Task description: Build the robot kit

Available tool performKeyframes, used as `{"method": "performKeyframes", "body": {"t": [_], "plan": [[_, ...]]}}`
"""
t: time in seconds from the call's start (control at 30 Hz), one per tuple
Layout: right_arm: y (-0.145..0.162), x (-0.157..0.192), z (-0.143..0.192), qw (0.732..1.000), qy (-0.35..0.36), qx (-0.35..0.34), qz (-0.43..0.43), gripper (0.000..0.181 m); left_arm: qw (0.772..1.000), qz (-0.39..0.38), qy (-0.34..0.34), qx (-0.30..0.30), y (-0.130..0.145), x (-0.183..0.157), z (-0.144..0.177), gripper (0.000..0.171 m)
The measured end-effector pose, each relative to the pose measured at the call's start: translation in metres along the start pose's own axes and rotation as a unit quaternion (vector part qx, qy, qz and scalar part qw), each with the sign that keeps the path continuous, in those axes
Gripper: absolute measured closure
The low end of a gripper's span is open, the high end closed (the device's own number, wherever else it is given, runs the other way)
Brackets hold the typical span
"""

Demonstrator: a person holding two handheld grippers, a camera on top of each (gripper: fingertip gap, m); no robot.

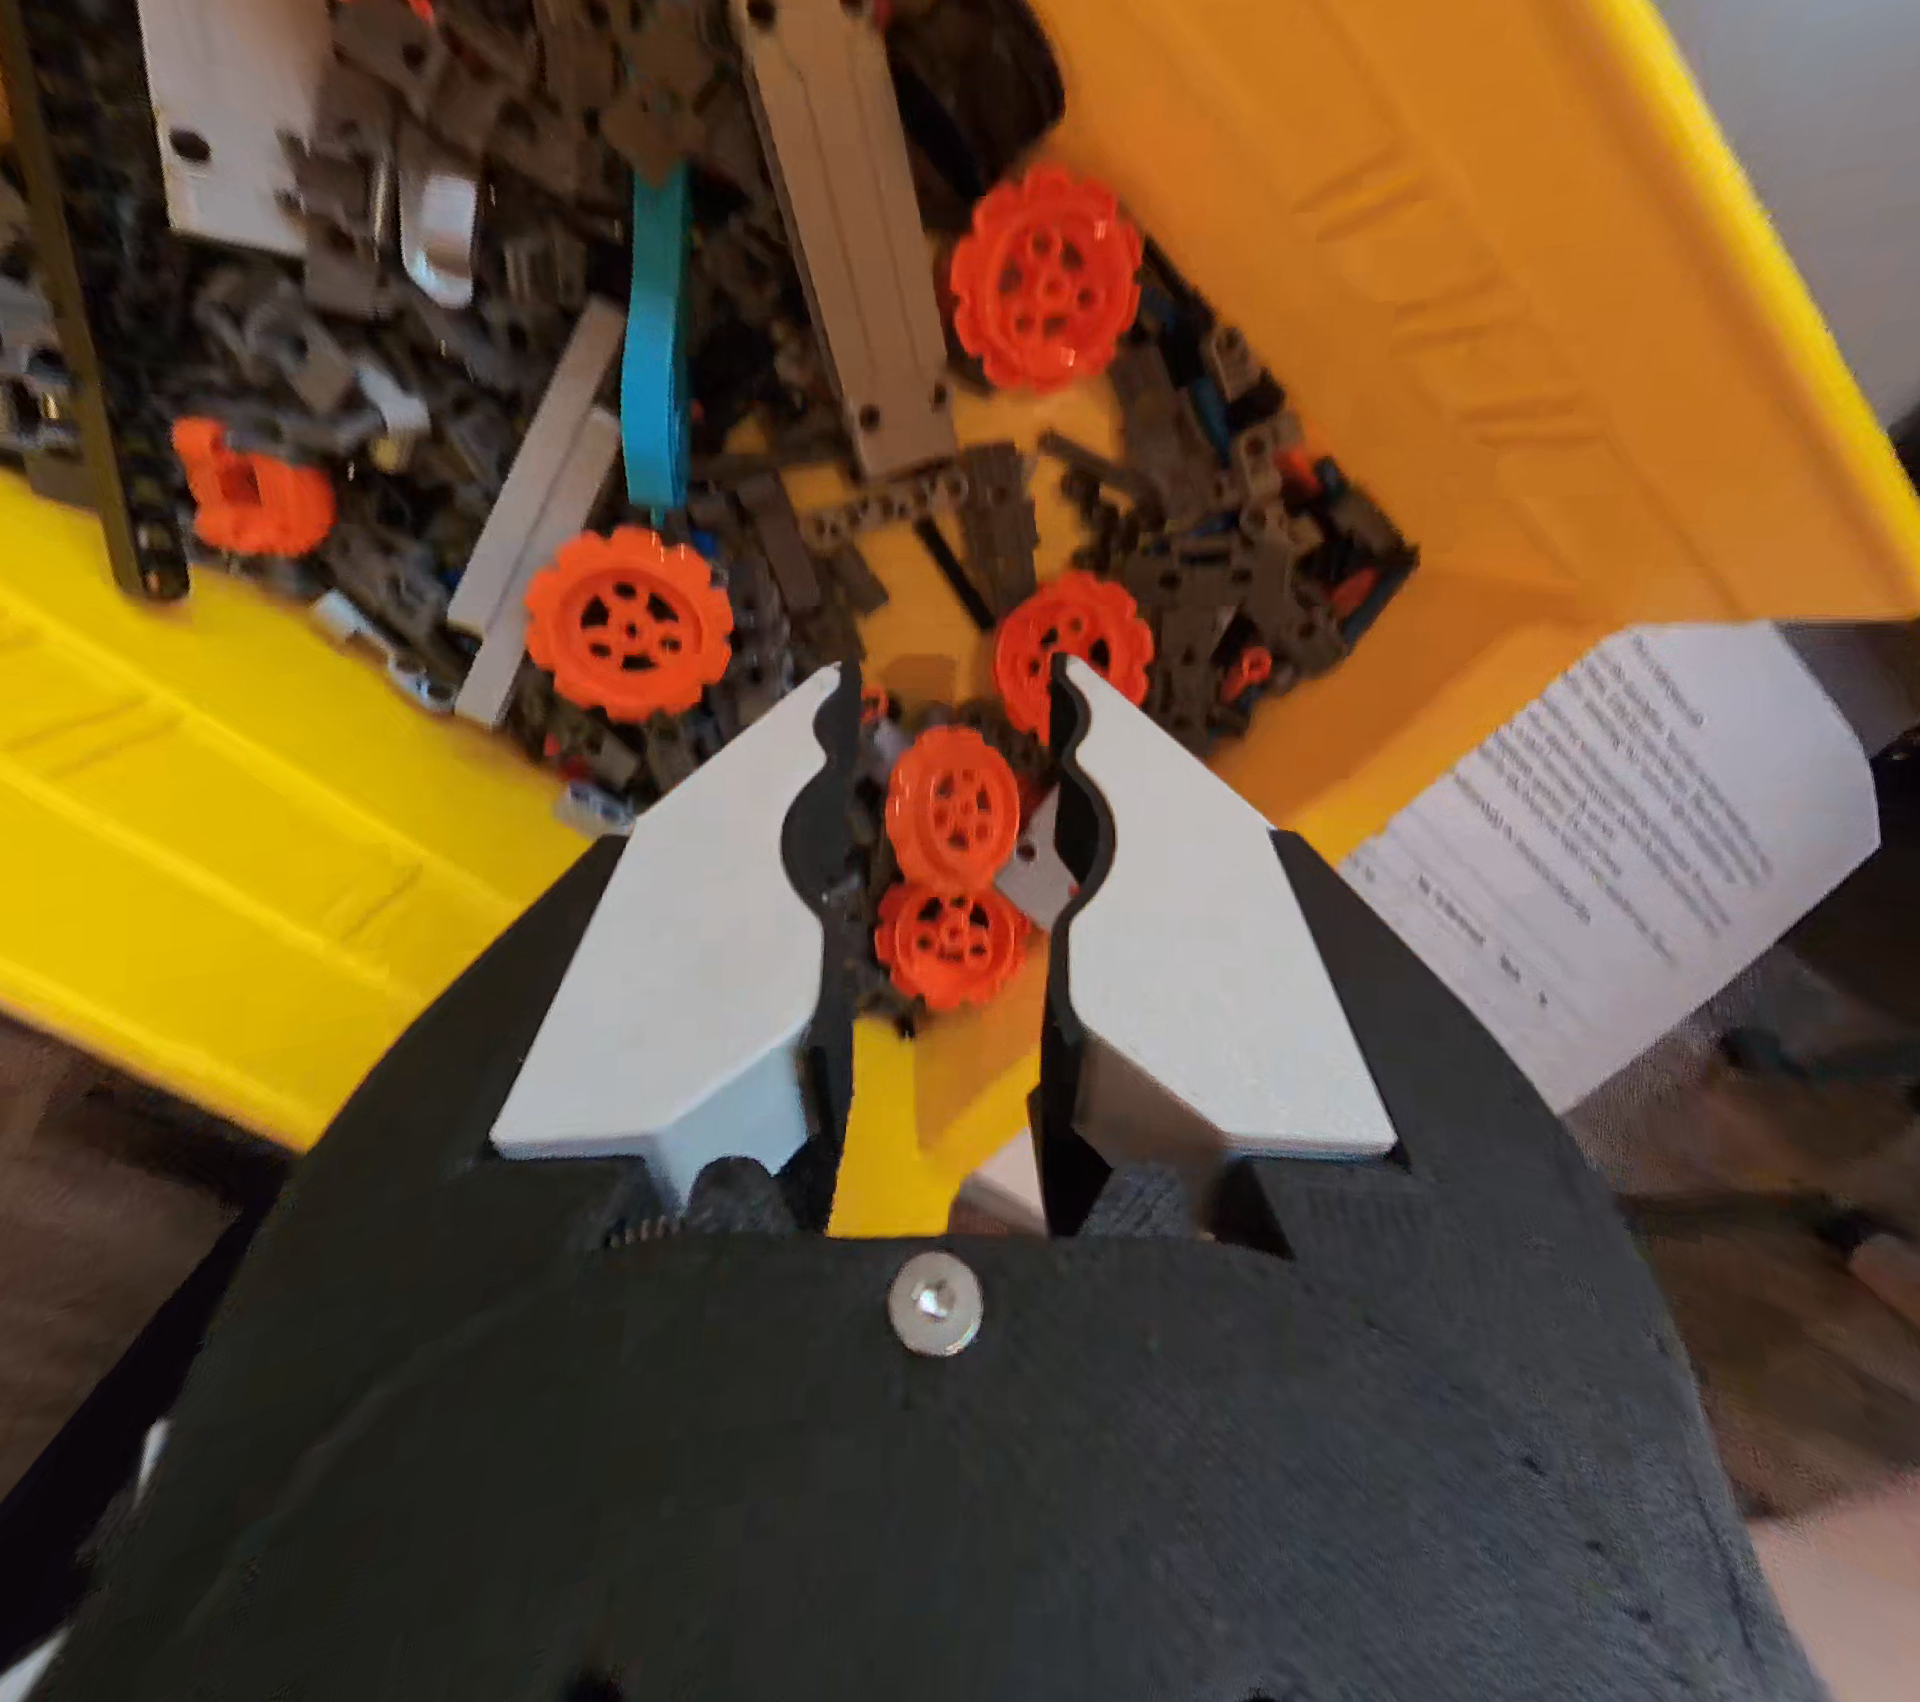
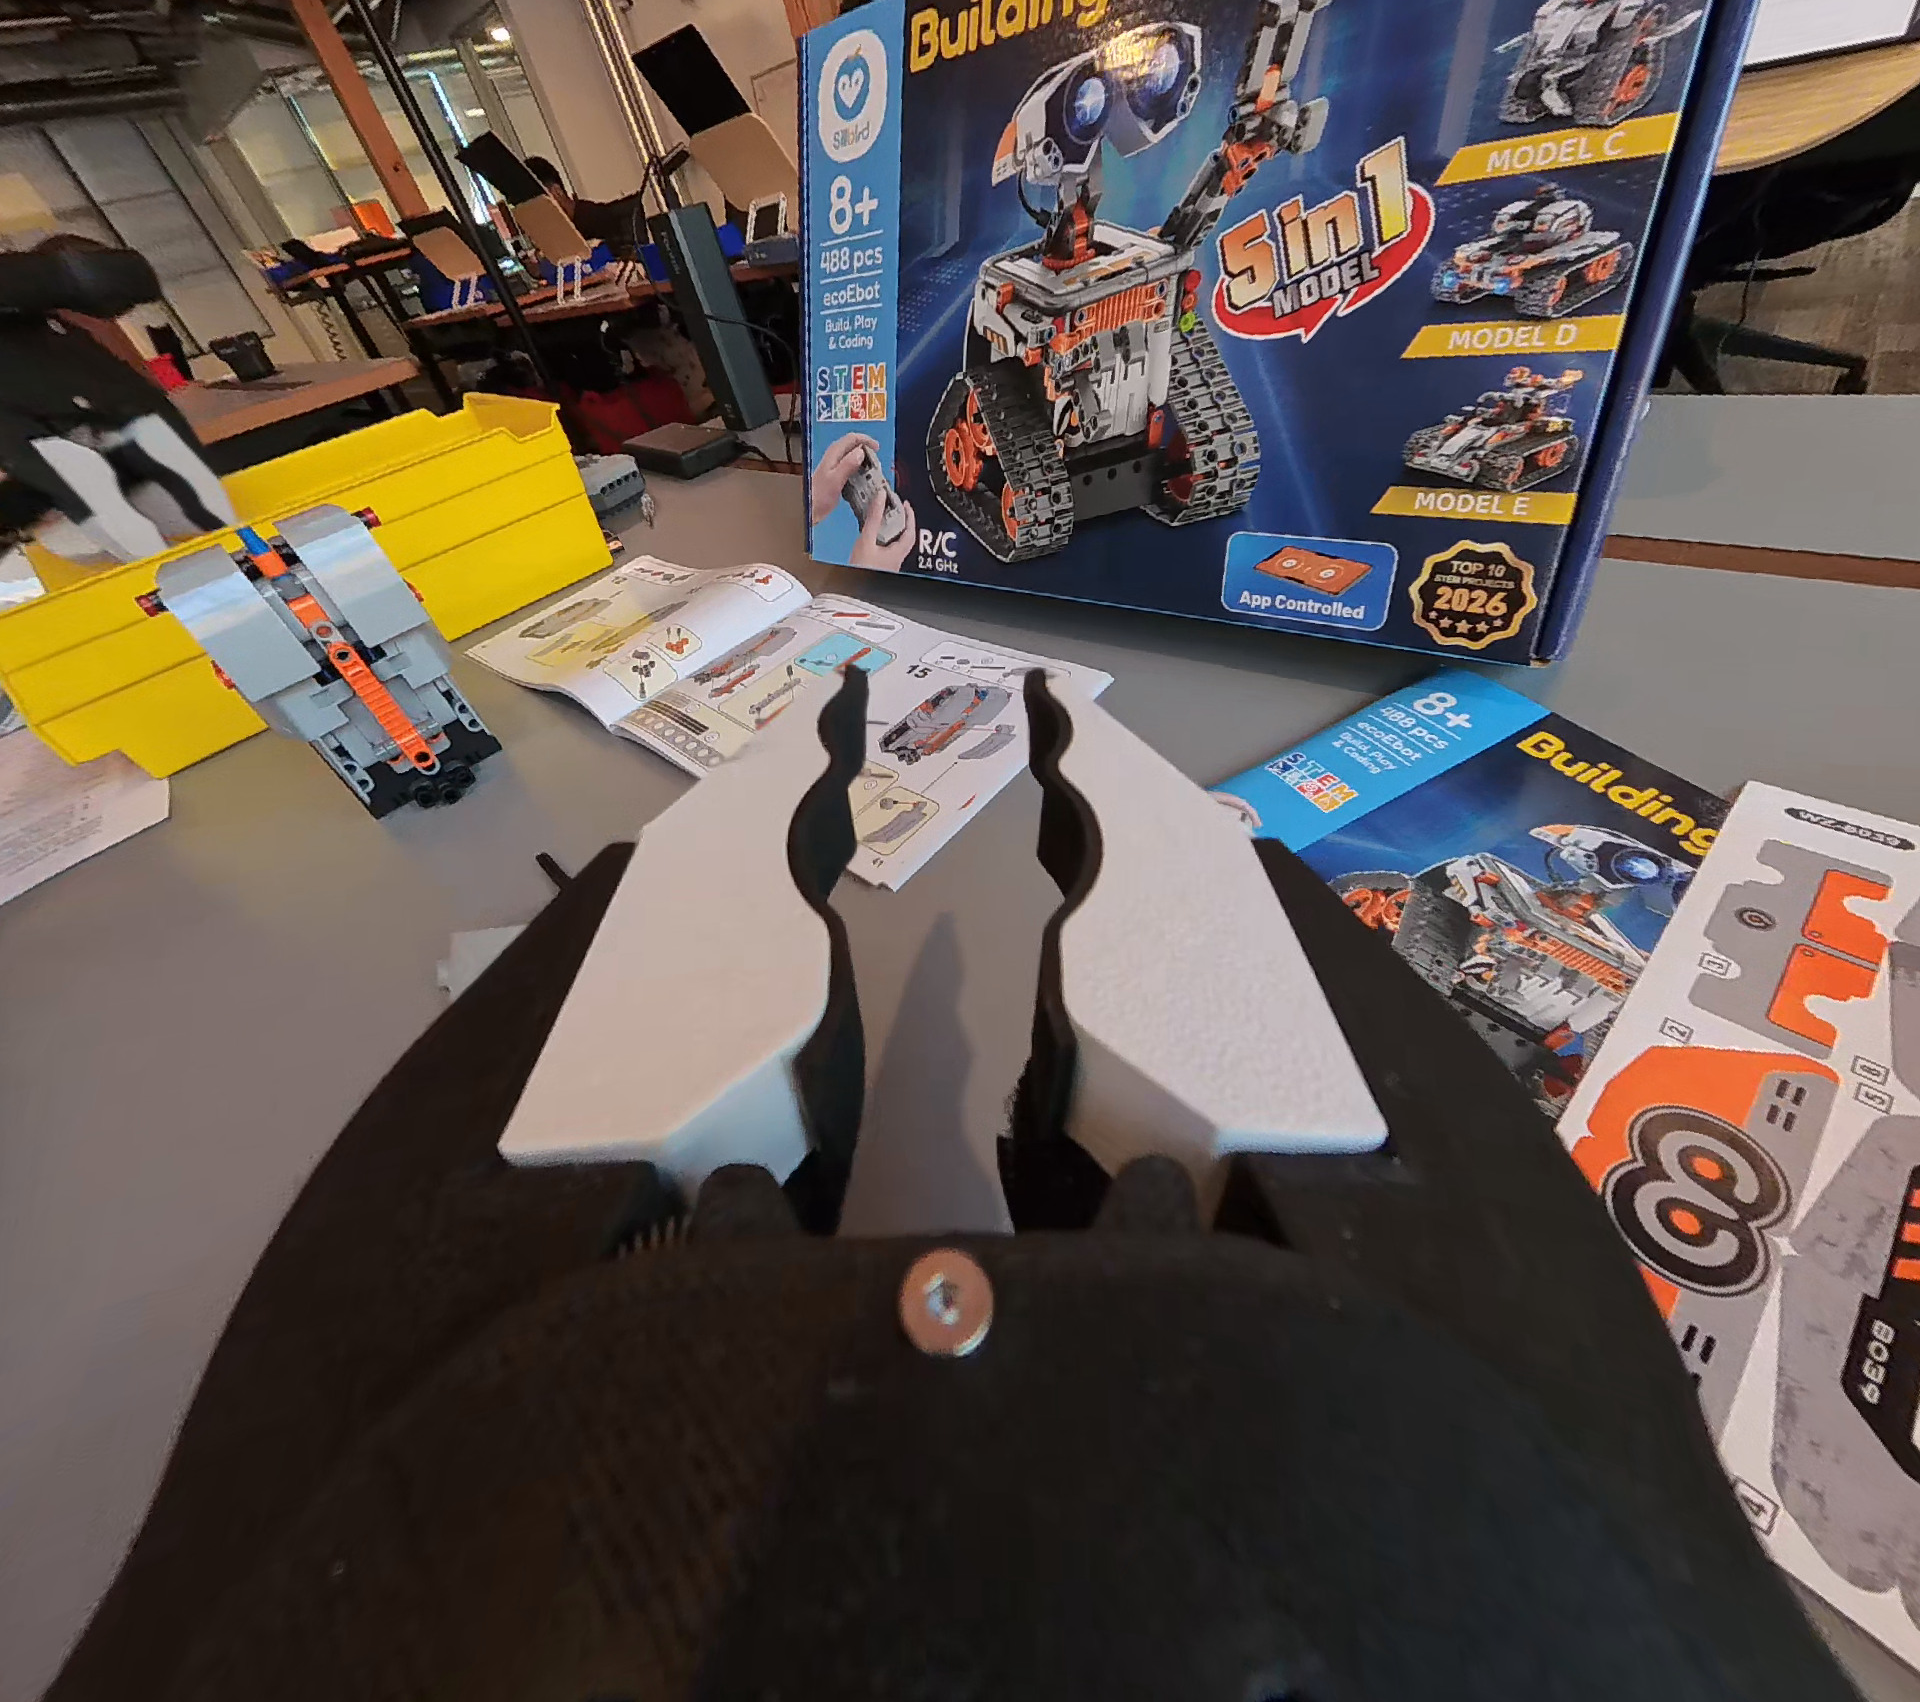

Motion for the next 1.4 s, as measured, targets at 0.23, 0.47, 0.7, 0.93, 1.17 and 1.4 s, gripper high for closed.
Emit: {"method": "performKeyframes", "body": {"t": [0.23,0.47,0.7,0.93,1.17,1.4], "plan": [[0.003,0.005,-0.005,0.999,0.003,0.023,0.038,0.153,0.996,-0.005,-0.086,0.034,0.018,0.017,0.030,0.139],[0.000,-0.002,0.002,0.999,0.023,0.004,0.031,0.154,0.996,-0.010,-0.092,0.005,0.006,0.035,0.025,0.139],[0.001,-0.005,0.002,0.999,0.028,0.001,0.022,0.155,0.994,-0.034,-0.051,-0.092,-0.037,0.048,0.010,0.136],[0.004,-0.005,0.001,0.999,0.031,0.009,0.026,0.155,0.990,-0.038,-0.007,-0.133,-0.079,0.064,-0.017,0.140],[0.006,-0.006,0.000,0.999,0.030,0.017,0.025,0.154,0.986,-0.058,0.013,-0.158,-0.109,0.070,-0.040,0.144],[0.007,-0.005,-0.002,0.999,0.024,0.021,0.023,0.154,0.985,-0.077,0.029,-0.149,-0.122,0.071,-0.058,0.148]]}}
Point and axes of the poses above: each gripper's, where its closed fingertips meet, z back along the fingers, y out of its underside, x = y × z across the jaws, the point moved 9 cm from there along z, back along the fingers, and after that the axes turned 1 degree about -y, right-handed, at the moved point
